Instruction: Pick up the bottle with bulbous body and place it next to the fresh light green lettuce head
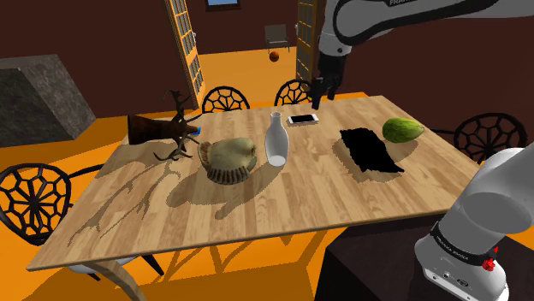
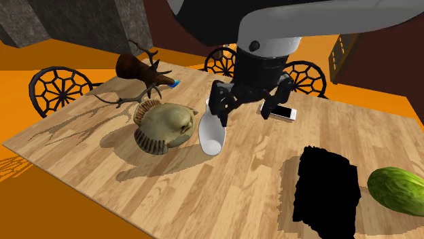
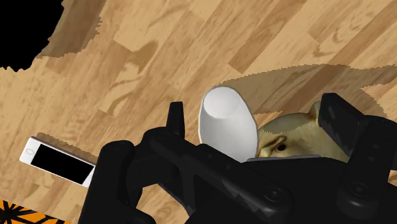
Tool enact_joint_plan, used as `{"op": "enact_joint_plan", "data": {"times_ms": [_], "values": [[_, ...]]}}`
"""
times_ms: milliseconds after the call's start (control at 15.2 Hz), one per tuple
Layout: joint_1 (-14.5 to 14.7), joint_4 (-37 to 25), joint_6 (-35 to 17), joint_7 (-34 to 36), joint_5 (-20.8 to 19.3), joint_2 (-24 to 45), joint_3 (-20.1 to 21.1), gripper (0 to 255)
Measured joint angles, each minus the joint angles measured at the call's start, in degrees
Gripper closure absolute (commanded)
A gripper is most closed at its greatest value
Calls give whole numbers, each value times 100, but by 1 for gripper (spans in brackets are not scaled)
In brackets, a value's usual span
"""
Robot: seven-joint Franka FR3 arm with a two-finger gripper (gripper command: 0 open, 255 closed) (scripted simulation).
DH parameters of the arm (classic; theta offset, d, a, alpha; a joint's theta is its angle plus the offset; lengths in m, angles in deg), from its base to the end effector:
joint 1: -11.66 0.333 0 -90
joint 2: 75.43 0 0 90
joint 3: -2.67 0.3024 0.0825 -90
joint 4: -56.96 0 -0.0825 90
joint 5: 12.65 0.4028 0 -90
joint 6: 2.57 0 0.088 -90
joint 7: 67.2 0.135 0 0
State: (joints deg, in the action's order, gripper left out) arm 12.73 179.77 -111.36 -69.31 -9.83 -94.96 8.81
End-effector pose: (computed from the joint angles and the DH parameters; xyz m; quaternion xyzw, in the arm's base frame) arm 0.4837 0.0694 0.5064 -0.9963 -0.0721 -0.0470 0.0077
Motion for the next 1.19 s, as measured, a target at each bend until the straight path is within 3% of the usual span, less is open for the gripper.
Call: {"op": "enact_joint_plan", "data": {"times_ms": [528,1056,1188], "values": [[32,-1083,-665,62,-186,1672,131,0],[165,-2736,-841,174,-469,3450,198,0],[176,-2797,-934,176,-491,3601,196,0]]}}
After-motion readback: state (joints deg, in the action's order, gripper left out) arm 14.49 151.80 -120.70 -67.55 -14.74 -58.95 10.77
